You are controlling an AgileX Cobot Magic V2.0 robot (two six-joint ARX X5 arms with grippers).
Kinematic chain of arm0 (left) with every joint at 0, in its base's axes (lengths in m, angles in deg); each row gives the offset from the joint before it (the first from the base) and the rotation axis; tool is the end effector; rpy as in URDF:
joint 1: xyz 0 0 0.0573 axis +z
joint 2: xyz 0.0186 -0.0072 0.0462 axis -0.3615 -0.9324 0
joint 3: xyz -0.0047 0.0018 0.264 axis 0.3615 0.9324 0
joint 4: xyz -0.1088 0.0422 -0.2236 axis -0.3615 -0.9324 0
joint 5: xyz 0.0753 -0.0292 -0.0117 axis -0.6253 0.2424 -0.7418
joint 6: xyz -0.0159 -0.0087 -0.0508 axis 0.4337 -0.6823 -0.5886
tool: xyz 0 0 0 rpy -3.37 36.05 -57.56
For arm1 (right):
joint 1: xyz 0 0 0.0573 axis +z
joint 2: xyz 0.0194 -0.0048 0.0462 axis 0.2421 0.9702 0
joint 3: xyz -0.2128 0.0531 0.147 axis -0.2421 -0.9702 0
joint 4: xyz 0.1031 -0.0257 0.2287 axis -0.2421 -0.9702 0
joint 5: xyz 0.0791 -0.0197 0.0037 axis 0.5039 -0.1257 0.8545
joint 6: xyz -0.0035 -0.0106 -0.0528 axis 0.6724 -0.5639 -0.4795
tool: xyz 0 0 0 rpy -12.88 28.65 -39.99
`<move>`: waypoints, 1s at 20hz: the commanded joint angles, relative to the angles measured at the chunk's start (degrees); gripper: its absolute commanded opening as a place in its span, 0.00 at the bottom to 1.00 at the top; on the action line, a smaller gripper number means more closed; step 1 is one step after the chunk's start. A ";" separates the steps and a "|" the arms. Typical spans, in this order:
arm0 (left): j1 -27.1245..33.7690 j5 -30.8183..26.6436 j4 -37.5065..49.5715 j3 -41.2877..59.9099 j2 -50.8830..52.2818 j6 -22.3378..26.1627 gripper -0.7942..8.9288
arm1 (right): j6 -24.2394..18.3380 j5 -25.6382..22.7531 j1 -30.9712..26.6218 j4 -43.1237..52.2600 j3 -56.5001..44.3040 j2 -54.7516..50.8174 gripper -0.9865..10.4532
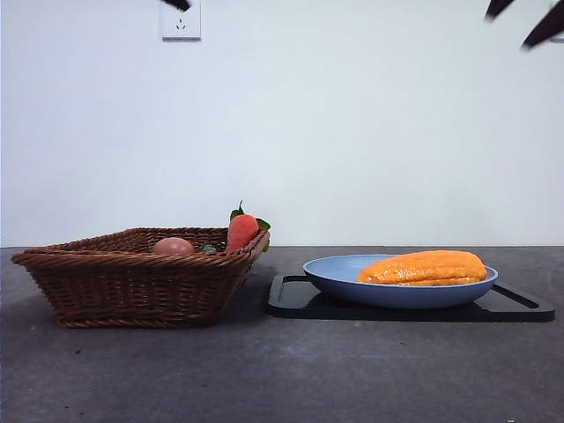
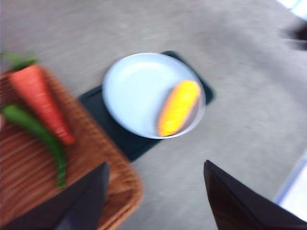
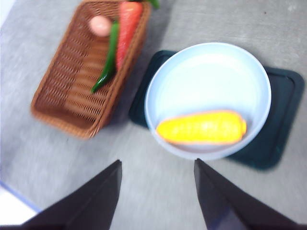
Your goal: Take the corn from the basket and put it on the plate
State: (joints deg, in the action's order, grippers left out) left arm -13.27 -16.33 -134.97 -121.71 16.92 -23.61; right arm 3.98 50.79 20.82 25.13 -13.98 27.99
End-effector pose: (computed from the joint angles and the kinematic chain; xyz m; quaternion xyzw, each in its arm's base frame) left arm 0.2017 -0.1459 0.3855 0.0364 0.3346 -0.3646 0.8682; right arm 0.1865 0.0361 0.3657 0.1079 0.4106 0.2595 0.8674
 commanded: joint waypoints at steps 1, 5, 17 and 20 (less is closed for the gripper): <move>1.92 0.15 -1.20 -1.01 -0.24 1.42 0.34 | -0.90 -3.08 2.14 -4.52 0.85 -4.74 0.26; 5.31 0.83 -2.25 0.02 -0.24 1.42 0.13 | -0.90 -7.45 4.46 -8.09 -1.92 -14.12 0.08; 6.49 -0.76 41.92 36.04 14.84 -8.37 0.09 | 6.60 -9.77 4.44 36.11 -40.02 -38.49 0.09; 6.49 -3.30 49.44 43.04 18.62 -8.74 0.09 | 7.78 -11.30 4.44 46.97 -48.24 -40.76 0.09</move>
State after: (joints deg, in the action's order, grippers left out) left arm -6.58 -19.58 -86.22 -78.10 35.96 -31.72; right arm 10.69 39.34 25.10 70.55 -62.73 -12.66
